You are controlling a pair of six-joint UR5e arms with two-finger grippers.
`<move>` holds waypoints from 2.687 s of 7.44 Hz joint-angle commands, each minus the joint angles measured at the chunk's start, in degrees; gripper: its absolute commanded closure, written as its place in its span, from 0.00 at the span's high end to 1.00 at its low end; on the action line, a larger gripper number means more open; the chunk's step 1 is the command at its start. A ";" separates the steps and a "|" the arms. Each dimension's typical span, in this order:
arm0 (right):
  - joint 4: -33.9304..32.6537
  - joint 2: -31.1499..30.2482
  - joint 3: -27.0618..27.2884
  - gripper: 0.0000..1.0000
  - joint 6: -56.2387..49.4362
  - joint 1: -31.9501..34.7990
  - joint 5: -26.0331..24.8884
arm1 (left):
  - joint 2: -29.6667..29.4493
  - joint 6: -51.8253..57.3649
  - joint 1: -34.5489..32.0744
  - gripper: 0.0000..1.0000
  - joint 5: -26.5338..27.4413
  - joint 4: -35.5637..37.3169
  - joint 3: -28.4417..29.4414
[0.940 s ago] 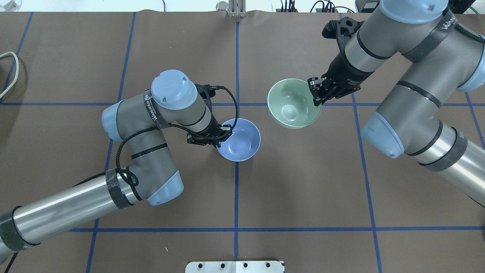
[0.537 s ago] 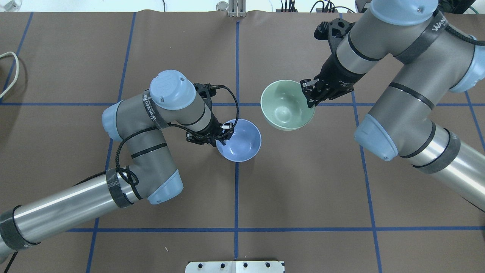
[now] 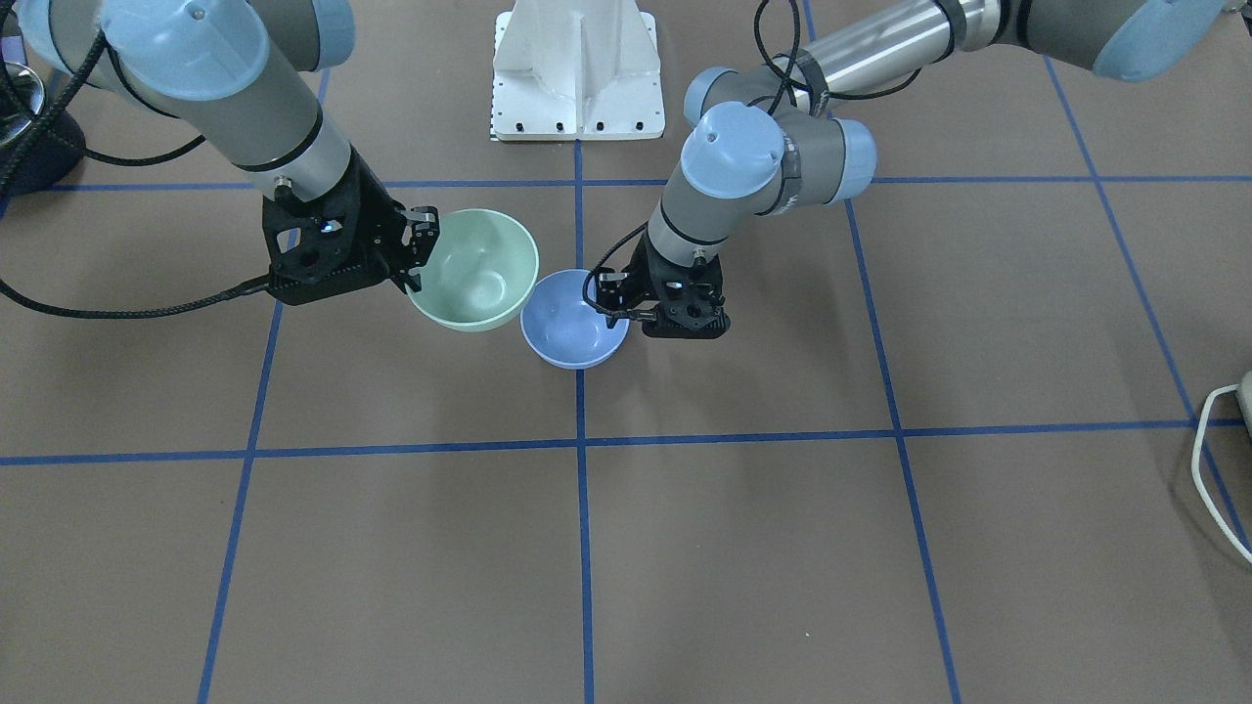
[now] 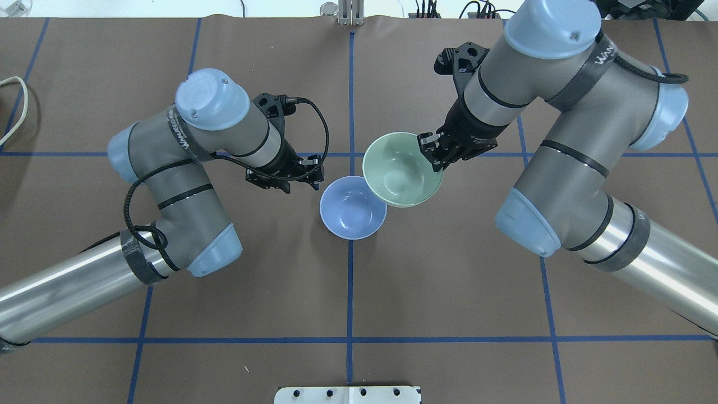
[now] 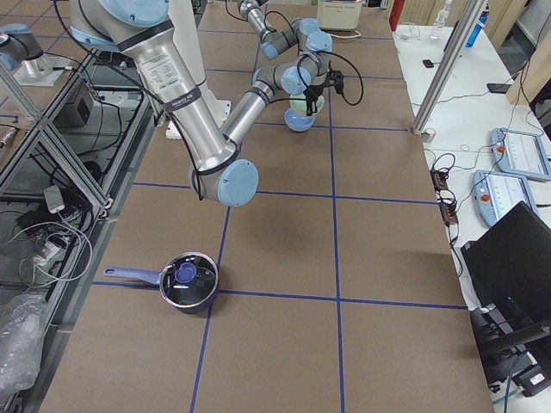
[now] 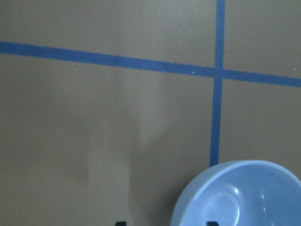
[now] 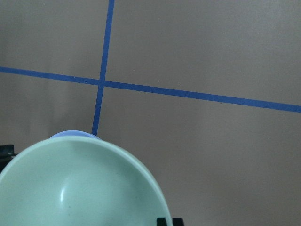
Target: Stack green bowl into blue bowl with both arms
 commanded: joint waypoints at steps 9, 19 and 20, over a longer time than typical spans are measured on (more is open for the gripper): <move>8.16 5.22 -12.39 0.00 0.55 -7.92 -5.61 | 5.64 11.44 -8.54 0.65 -5.42 0.26 -0.41; 8.16 7.68 -16.08 0.00 0.11 -7.92 -6.49 | 5.99 11.44 -8.45 0.65 -5.42 -0.27 0.03; 8.16 7.77 -16.16 0.00 0.11 -7.92 -6.66 | 5.99 11.44 -8.46 0.65 -5.42 -0.27 0.03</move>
